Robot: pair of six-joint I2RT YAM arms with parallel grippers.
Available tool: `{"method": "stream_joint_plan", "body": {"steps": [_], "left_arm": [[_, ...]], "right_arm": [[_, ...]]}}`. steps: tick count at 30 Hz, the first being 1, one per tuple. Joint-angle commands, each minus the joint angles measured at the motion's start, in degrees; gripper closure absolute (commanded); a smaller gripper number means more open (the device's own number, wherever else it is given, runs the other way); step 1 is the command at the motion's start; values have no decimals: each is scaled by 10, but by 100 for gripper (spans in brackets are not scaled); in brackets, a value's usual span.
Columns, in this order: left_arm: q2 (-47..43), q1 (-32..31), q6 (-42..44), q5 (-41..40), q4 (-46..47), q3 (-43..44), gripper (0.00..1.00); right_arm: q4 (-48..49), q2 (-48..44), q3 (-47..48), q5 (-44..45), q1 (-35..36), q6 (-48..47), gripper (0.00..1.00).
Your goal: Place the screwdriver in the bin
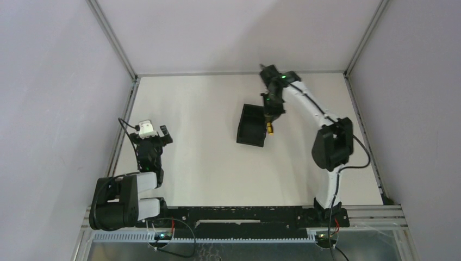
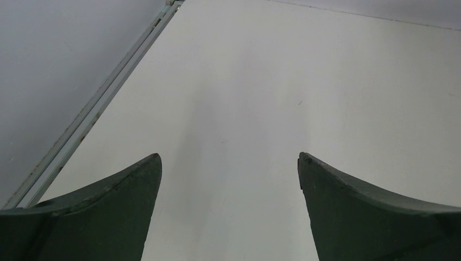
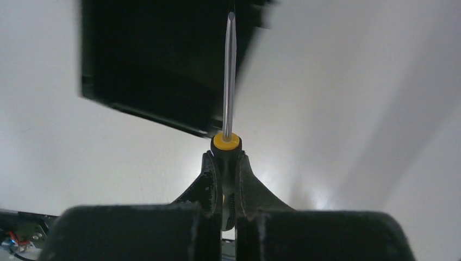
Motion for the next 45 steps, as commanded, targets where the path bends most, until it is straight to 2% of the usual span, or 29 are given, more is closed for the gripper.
{"method": "stream_joint_plan", "body": {"steps": [1,6,16,17,20,22,25,32,34,35,36,37,45], "left_arm": [[-1,-3,10,-1,19,25,0],[-1,-3,10,-2,19,25,0],[-1,-3,11,-2,19,25,0],[-1,-3,10,-2,19,25,0],[-1,-3,10,-1,19,25,0],[-1,-3,10,-1,19,25,0],[-1,-3,10,-2,19,25,0],[-1,-3,10,-2,19,25,0],[-1,-3,10,-1,19,25,0],[-1,-3,10,-1,19,25,0],[-1,-3,10,-2,19,25,0],[-1,-3,9,-2,19,25,0],[-1,-3,10,-2,19,25,0]], "right_arm": [[28,58,84,1,55,9,100],[15,131,148,-3,82,-4,100],[62,171,118,30,87,-19,100],[64,175,119,32,87,-19,96],[65,183,118,34,87,-18,72],[66,179,118,36,87,-16,62],[69,162,118,42,88,-15,56],[73,83,112,52,91,-12,55],[88,43,92,52,91,-13,51],[98,14,78,53,91,-14,39],[110,-3,60,52,91,-17,11],[125,-39,39,51,91,-20,2],[325,-285,-243,9,54,-18,0]]}}
